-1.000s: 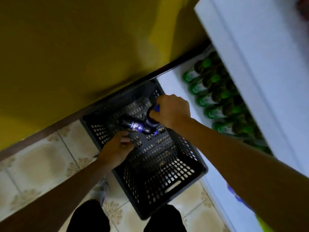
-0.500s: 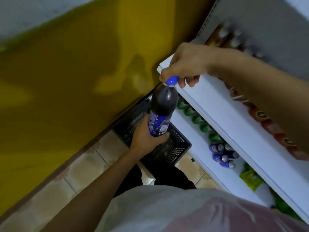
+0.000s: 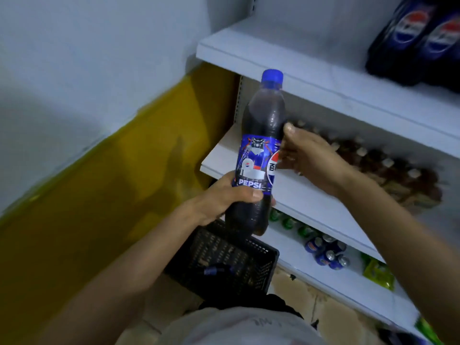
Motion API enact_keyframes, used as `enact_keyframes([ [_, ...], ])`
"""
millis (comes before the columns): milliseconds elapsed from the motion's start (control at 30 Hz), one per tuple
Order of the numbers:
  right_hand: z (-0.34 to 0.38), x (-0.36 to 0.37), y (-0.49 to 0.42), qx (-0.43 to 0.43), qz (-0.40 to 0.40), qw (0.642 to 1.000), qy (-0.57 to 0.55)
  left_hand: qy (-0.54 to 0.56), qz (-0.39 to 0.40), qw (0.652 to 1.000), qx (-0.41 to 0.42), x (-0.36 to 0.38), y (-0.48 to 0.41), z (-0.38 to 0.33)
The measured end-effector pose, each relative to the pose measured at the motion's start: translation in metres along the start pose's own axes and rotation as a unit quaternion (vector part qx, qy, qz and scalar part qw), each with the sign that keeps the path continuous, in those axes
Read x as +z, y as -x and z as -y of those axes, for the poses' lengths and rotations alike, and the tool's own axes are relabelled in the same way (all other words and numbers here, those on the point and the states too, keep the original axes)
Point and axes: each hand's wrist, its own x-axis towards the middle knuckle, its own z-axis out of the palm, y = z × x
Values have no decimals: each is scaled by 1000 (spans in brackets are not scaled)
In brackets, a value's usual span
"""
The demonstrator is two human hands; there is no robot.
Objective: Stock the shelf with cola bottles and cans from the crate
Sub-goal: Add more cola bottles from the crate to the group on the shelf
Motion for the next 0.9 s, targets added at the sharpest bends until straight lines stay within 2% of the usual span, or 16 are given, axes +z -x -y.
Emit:
enact_keyframes([
  [100, 3, -12, 24, -25, 119, 990, -78, 95, 142, 985, -25, 20, -19, -13],
  [167, 12, -18, 40, -21, 189, 975, -116, 169, 223, 960, -36, 40, -32, -18],
  [233, 23, -28, 54, -11, 218, 966, -141, 240, 291, 925, -43, 63, -43, -20],
  [300, 33, -42, 64, -25, 197, 971, -135, 277, 338, 898, -50, 84, -56, -24],
  [433, 41, -77, 76, -84, 120, 984, -99, 273, 369, 888, -35, 114, -93, -37],
  [500, 44, -95, 80, -96, 89, 986, -99, 240, 312, 919, -26, 127, -113, -43],
  [567, 47, -117, 82, -96, 36, 988, -113, 210, 204, 955, -55, 130, -136, -34],
  [633, 50, -144, 83, -115, -30, 987, -108, 173, 194, 964, -53, 135, -159, -26],
  [733, 61, -194, 89, -139, -116, 980, -81, 99, 83, 991, -44, 143, -193, -29],
  [833, 75, -246, 96, -154, -177, 972, -30, -15, -19, 999, 21, 149, -226, -41],
  [900, 82, -280, 97, -149, -217, 965, 15, -129, -61, 986, 88, 158, -245, -56],
])
